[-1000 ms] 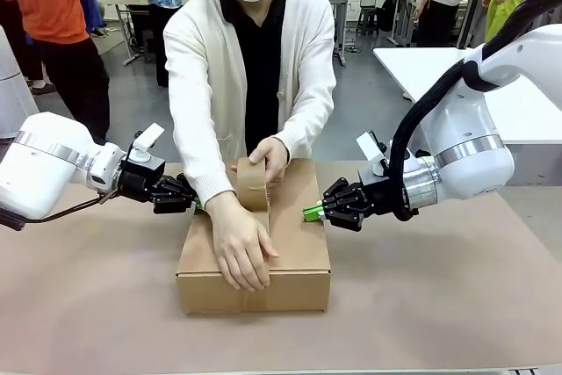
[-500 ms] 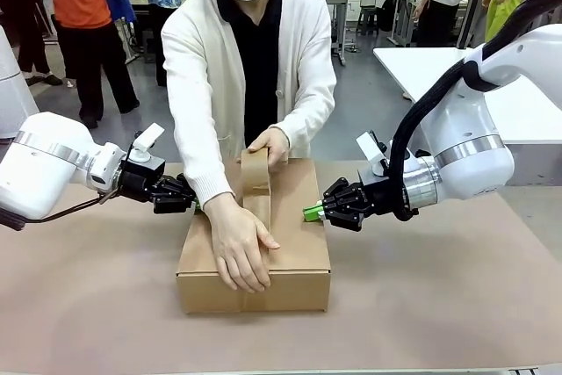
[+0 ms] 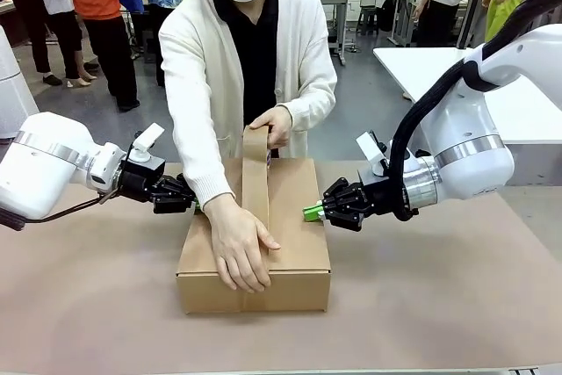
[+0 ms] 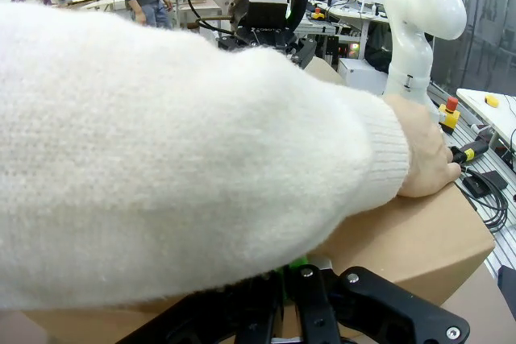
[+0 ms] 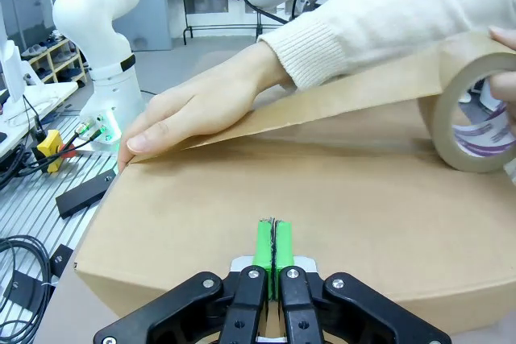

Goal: Wrap the clocks to prevent damage.
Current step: After the human seals the box with tape, release both hands from the side flaps of the Package Box.

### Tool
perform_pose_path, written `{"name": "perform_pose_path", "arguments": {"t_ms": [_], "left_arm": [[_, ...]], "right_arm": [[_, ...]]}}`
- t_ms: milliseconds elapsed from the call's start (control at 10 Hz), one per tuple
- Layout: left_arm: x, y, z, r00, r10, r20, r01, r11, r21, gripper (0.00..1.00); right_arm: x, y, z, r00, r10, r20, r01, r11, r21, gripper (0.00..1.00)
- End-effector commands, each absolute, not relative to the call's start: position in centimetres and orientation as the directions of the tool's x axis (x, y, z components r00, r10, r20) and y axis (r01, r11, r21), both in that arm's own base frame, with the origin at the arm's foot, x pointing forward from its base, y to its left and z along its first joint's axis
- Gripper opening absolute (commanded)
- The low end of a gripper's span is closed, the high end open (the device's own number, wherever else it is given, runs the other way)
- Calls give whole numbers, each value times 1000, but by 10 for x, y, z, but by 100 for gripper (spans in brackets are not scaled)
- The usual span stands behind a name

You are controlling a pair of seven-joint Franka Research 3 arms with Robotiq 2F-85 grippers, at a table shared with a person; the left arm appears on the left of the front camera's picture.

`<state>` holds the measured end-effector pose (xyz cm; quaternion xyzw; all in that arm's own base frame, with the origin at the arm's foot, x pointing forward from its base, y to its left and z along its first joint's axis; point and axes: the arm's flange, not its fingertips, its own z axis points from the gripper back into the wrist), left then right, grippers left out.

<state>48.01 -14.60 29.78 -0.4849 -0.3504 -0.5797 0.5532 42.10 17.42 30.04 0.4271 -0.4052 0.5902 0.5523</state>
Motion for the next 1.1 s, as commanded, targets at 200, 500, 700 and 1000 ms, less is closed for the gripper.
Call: {"name": "perform_pose_path", "arguments": {"t_ms": [200, 500, 700, 1000], "left_arm": [[480, -147, 295, 85, -304, 949, 982, -137, -132, 5], [480, -147, 295, 85, -304, 949, 982, -137, -132, 5], [480, -147, 295, 85, -304, 949, 982, -137, -132, 5], [480, -147, 295, 85, -304, 949, 982, -137, -132, 5]], "right_arm": [[421, 175, 297, -20, 308, 951, -998, -60, -2, 4], [421, 175, 297, -20, 308, 951, -998, -60, -2, 4], [421, 175, 297, -20, 308, 951, -998, -60, -2, 4], [421, 175, 297, -20, 308, 951, -998, -60, -2, 4]]}}
